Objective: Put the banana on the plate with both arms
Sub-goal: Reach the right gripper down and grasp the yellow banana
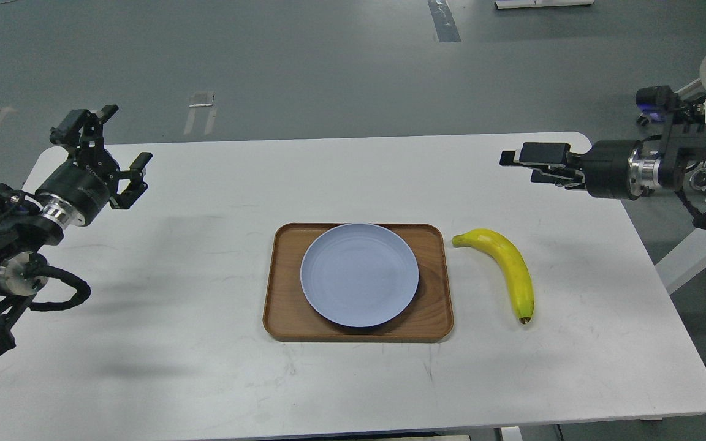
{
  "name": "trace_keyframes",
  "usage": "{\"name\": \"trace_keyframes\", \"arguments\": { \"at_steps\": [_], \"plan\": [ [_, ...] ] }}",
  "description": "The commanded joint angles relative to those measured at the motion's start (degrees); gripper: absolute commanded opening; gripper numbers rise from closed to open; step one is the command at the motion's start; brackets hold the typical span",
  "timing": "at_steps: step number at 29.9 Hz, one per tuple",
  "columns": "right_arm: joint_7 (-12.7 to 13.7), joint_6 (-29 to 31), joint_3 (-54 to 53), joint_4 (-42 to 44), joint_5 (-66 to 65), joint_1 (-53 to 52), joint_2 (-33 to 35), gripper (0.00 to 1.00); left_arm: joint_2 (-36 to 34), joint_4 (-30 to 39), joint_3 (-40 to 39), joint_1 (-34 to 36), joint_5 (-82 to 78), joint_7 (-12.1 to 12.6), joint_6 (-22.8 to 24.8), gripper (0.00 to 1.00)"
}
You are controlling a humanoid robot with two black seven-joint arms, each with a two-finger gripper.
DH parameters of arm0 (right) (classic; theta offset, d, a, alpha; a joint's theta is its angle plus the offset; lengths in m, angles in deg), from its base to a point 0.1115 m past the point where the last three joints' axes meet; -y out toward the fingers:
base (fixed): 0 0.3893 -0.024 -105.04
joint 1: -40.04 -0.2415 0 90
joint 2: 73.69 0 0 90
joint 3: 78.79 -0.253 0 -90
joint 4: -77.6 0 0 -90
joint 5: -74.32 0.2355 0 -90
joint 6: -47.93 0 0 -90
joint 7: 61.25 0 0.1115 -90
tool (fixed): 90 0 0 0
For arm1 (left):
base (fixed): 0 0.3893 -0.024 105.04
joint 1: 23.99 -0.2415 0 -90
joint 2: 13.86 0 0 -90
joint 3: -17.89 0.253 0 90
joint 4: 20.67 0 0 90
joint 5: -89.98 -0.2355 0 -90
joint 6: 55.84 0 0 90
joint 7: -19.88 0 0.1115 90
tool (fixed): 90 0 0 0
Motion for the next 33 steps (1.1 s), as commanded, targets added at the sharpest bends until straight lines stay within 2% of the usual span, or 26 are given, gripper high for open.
{"name": "trace_keyframes", "arguments": {
  "at_steps": [1, 6, 17, 25, 31, 33],
  "plan": [
    [0.0, 0.0, 5.1, -2.7, -9.7, -2.7, -0.2, 1.00, 0.0, 0.5, -0.1, -0.1, 0.0, 0.0, 0.0, 0.98],
    [0.0, 0.0, 13.0, -4.0, -13.3, -8.4, -4.5, 1.00, -0.2, 1.8, -0.2, -0.1, -0.1, 0.0, 0.0, 0.98],
    [0.0, 0.0, 21.6, -0.3, -18.0, -8.3, -10.5, 1.00, -0.4, 2.0, -0.1, 0.0, -0.5, 0.0, 0.0, 0.98],
    [0.0, 0.0, 22.4, 4.6, -17.9, -5.4, -14.6, 1.00, -0.7, 2.1, 0.0, 0.0, -0.5, 0.0, 0.0, 0.98],
    [0.0, 0.0, 22.5, 6.1, -17.9, -4.1, -15.1, 1.00, -0.6, 2.1, 0.2, -0.1, -0.6, 0.0, 0.0, 0.98],
    [0.0, 0.0, 22.6, 6.3, -17.9, -3.2, -15.9, 0.97, -0.5, 2.1, 0.3, -0.1, -0.6, 0.0, 0.0, 0.98]
  ]
}}
